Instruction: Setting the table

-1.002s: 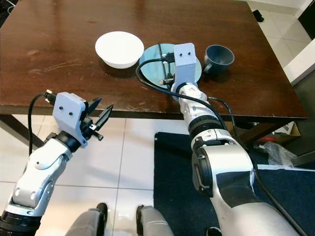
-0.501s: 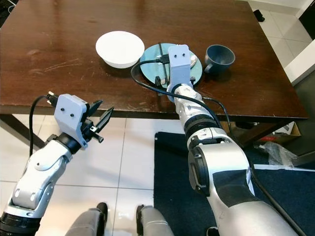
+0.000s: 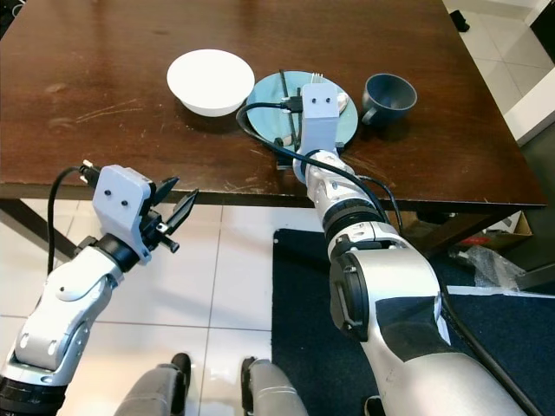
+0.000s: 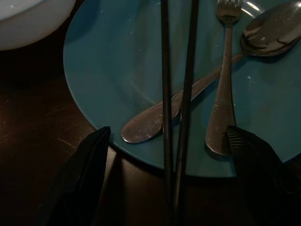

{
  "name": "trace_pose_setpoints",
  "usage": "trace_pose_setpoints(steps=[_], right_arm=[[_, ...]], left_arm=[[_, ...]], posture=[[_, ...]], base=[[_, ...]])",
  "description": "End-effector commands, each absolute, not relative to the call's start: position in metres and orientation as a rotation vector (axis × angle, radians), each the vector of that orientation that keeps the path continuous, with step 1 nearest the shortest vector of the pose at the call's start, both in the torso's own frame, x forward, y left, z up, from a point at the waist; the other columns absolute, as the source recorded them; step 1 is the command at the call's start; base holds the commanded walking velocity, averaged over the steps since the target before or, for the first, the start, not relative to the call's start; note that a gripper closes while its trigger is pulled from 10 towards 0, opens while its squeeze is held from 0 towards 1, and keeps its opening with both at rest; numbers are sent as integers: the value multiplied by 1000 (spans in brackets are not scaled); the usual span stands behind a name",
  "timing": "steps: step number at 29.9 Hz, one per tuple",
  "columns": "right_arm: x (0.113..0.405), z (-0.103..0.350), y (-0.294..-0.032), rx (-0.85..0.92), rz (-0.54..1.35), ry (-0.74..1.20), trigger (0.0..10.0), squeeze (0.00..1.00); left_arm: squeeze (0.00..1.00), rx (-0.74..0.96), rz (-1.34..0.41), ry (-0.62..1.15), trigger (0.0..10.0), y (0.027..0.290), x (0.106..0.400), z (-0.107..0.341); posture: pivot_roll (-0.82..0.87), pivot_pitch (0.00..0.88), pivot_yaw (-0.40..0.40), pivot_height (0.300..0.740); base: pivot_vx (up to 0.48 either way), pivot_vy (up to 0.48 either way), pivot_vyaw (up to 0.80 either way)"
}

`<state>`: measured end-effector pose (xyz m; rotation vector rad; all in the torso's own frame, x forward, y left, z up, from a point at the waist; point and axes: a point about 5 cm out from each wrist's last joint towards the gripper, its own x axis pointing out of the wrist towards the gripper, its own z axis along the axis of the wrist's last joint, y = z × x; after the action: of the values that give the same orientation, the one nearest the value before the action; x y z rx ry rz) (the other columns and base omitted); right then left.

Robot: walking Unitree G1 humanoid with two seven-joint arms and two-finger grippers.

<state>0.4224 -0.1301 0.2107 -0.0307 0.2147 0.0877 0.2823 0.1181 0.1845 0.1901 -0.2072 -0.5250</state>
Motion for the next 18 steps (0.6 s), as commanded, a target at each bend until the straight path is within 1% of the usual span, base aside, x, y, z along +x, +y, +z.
trace_pose_setpoints(steps=[1, 10, 11, 13, 14, 15, 16, 17, 18], right_arm=[[422, 209, -128, -32, 93, 244, 10000, 0], [423, 212, -126, -46, 91, 268, 10000, 0], [422, 211, -126, -47, 90, 273, 7608, 0], [422, 211, -126, -47, 89, 277, 7608, 0], [422, 210, -126, -46, 88, 280, 3922, 0], [422, 210, -126, -46, 88, 280, 3922, 0], [422, 209, -127, -46, 84, 284, 3020, 0], [422, 207, -128, -45, 79, 289, 2667, 0], [422, 207, -129, -44, 76, 291, 2627, 0]], left_arm=[[0, 189, -541, -182, 10000, 117, 278, 180], [0, 194, -553, -180, 10000, 115, 276, 181], [0, 195, -554, -179, 10000, 115, 275, 181], [0, 195, -554, -179, 10000, 115, 275, 181], [0, 195, -555, -177, 10000, 115, 275, 181], [0, 195, -555, -177, 10000, 115, 275, 181], [0, 195, -556, -176, 10000, 115, 275, 180], [0, 196, -557, -175, 10000, 115, 275, 180], [0, 197, -558, -175, 10000, 115, 275, 180]], posture=[[124, 257, -18, 740], [127, 258, -24, 740], [127, 258, -24, 740], [127, 258, -24, 740], [127, 258, -24, 740], [127, 258, -24, 740], [127, 258, -24, 740], [126, 260, -21, 740], [126, 260, -21, 740]], base=[[0, 0, 0], [0, 0, 0], [0, 0, 0], [0, 0, 0], [0, 0, 0], [0, 0, 0], [0, 0, 0], [0, 0, 0], [0, 0, 0]])
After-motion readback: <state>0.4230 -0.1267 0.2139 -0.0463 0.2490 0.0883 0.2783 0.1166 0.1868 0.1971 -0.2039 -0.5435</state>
